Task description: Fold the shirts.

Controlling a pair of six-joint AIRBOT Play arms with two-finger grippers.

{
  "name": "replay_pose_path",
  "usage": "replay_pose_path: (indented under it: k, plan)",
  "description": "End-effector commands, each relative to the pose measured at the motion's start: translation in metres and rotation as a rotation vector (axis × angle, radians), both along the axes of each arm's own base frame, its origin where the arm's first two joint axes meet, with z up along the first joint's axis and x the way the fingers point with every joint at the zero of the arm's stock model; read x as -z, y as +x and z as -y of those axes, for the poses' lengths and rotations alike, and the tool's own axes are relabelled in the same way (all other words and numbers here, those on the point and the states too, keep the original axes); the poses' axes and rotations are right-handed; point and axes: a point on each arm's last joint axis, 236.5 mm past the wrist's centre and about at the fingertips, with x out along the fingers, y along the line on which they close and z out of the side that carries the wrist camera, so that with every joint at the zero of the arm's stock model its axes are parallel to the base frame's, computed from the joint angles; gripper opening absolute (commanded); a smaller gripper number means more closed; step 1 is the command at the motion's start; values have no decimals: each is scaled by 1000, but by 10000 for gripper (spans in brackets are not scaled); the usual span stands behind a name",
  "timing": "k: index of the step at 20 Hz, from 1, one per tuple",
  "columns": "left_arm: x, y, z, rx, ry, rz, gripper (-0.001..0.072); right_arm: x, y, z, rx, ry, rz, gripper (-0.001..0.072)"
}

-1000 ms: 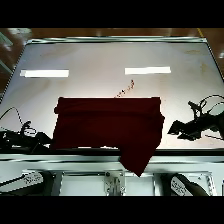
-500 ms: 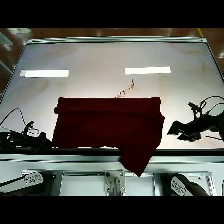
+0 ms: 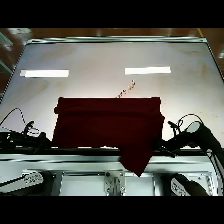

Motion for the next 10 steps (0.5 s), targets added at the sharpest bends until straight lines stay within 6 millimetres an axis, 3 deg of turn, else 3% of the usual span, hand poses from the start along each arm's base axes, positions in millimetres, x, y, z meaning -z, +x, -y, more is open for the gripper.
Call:
replay_pose_path:
  k: [1, 4, 5, 7, 10]
  plan:
    - [1, 1, -1, -2, 8, 6, 35, 15, 15, -16, 69, -7, 73, 546]
    - [3, 5, -4, -7, 24, 20, 35, 18, 17, -27, 41, -21, 92, 541]
    - [4, 7, -5, -12, 29, 26, 35, 17, 15, -30, 28, -20, 90, 417]
    - [3, 14, -10, -12, 48, 56, 34, 13, 17, -31, 27, -17, 92, 66]
    - [-13, 40, -29, -5, 106, 147, 33, -20, 59, -29, -4, -16, 273, 64]
